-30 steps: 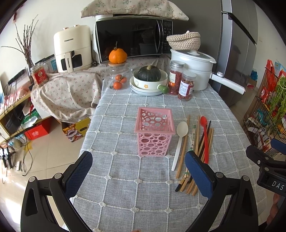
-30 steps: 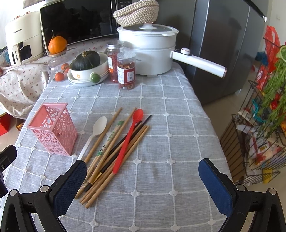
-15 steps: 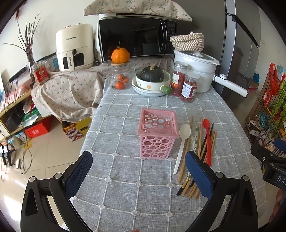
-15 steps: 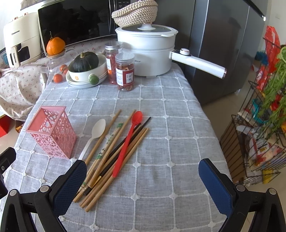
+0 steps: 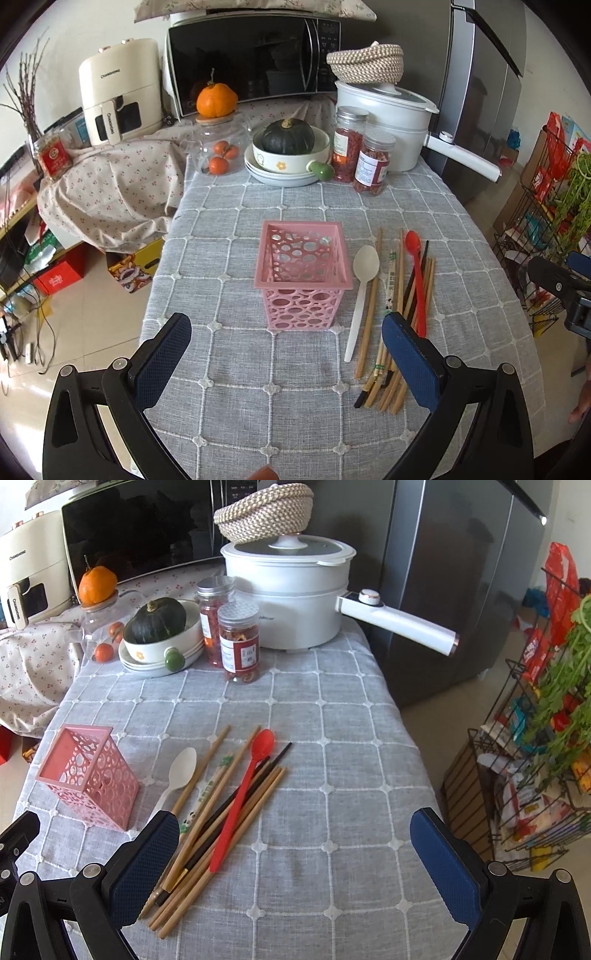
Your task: Organize utensils
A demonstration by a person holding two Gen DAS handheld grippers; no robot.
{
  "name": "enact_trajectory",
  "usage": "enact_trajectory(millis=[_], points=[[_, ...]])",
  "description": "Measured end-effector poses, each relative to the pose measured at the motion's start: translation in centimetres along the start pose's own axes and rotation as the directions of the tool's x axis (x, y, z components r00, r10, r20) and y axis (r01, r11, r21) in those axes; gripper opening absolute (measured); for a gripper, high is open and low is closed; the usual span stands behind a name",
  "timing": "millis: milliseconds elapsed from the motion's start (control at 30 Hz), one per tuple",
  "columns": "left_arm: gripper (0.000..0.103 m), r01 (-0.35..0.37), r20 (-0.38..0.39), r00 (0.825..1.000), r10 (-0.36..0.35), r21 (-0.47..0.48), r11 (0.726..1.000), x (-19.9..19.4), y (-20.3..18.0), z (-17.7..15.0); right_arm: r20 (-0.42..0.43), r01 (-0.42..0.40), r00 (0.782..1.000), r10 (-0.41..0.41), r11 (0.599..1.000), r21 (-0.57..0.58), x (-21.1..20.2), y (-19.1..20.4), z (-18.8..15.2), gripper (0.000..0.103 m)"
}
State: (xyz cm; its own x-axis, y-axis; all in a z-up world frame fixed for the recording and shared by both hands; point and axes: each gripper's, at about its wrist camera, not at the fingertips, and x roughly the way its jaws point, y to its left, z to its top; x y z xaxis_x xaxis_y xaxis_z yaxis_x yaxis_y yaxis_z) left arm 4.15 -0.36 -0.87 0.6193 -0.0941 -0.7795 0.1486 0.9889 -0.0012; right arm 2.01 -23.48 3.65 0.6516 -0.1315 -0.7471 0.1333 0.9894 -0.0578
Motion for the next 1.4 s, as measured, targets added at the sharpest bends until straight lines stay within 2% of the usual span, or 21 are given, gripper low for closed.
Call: enact_trajectory(millis=[67,233,367,467,567,633,733,767,867,967,1167,1233,1300,1400], points=[[0.103,0.024,-0.024,0.999,-0.023,0.028,0.999,-0.1,-0.7,0.5,-0.004,-0.001,1.0,0.002,1.0,0.008,0.1,-0.2,0.4,0.103],[0.103,0.043,-0.008,0.999,-0.042,0.085,0.995,-0.9,-2.0,1.3,-0.026,-0.017,0.999,0.018,1.0,0.023,0.3,-0.9,0.9,0.103],[0.103,0.123,-0.082,0.99,-0.118,0.066,0.99,0.1,-2.0,2.7,-0.071,-0.038,0.997,0.04,0.998,0.042,1.3,-1.7,1.2,0.103],[0.097,0.167,-0.139,0.977,-0.16,0.042,0.985,1.4,-2.2,3.8,-0.12,-0.076,0.989,0.085,0.994,0.072,2.7,-2.6,1.4,0.103],[0.086,0.19,-0.189,0.966,-0.179,0.043,0.981,3.1,-3.4,5.0,-0.163,-0.125,0.976,0.143,0.986,0.114,4.4,-3.5,1.6,0.103],[0.075,0.188,-0.217,0.961,-0.173,0.051,0.981,4.5,-4.6,5.9,-0.181,-0.139,0.97,0.159,0.984,0.115,5.5,-4.0,1.8,0.103],[0.066,0.207,-0.288,0.94,-0.185,0.049,0.977,7.3,-6.4,7.2,-0.209,-0.141,0.965,0.161,0.984,0.11,7.1,-4.7,2.0,0.094],[0.066,0.21,-0.321,0.93,-0.182,0.054,0.976,8.5,-7.1,7.5,-0.222,-0.145,0.96,0.169,0.982,0.119,7.7,-5.1,1.9,0.09],[0.062,0.183,-0.396,0.908,-0.135,0.085,0.98,11.9,-9.1,8.2,-0.258,-0.157,0.946,0.195,0.974,0.161,9.3,-6.3,1.6,0.089],[0.061,0.131,-0.436,0.898,-0.061,0.132,0.983,14.8,-10.4,8.9,-0.278,-0.155,0.938,0.205,0.969,0.19,10.3,-7.5,1.2,0.089],[0.052,0.052,-0.437,0.898,0.05,0.218,0.975,17.6,-12.5,9.8,-0.289,-0.147,0.934,0.211,0.963,0.227,10.9,-8.7,0.8,0.089],[0.044,0.065,-0.435,0.899,0.046,0.237,0.969,17.6,-13.3,10.0,-0.287,-0.151,0.934,0.214,0.962,0.227,11.0,-8.8,0.9,0.089],[0.043,0.089,-0.431,0.902,0.028,0.248,0.965,17.4,-13.8,10.2,-0.289,-0.156,0.932,0.219,0.962,0.225,11.1,-8.7,0.8,0.089],[0.037,0.085,-0.443,0.895,0.053,0.285,0.955,17.6,-14.3,10.1,-0.287,-0.154,0.933,0.219,0.961,0.23,11.1,-8.8,0.8,0.089]])
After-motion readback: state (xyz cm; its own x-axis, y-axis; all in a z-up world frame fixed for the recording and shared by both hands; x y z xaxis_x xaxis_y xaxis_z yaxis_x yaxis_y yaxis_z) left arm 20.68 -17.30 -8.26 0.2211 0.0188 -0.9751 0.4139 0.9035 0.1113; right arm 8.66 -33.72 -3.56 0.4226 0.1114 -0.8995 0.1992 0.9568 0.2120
